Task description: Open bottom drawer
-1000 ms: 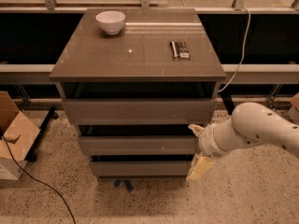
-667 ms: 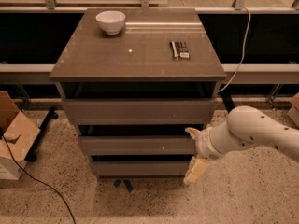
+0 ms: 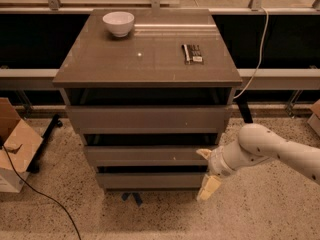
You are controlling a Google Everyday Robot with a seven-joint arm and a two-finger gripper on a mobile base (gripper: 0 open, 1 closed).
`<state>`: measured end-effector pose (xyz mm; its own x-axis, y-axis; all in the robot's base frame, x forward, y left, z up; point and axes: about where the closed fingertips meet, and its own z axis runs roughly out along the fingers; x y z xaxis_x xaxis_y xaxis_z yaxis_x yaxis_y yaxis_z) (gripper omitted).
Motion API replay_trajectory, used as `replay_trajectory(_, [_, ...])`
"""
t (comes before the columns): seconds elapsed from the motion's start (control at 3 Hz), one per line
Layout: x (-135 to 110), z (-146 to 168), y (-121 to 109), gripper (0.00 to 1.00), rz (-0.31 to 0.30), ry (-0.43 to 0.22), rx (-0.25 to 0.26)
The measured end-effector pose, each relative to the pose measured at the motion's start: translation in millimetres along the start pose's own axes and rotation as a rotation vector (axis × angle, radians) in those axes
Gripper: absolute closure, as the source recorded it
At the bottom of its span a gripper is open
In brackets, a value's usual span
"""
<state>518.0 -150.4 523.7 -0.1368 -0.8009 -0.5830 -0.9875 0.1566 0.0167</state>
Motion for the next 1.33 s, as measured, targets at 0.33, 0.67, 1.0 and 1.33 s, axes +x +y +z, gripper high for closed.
replay_trajectory(0.33, [0,0,0,0.00,0.000,0.000,0.000])
replay_trajectory(0.67, [8,12,3,0.00,0.017,0.032,0.025])
replay_trajectory(1.0, [21,31,7,0.00,0.031,0.074,0.055])
replay_trajectory(1.33, [38,55,7,0.00,0.054,0.096,0.069])
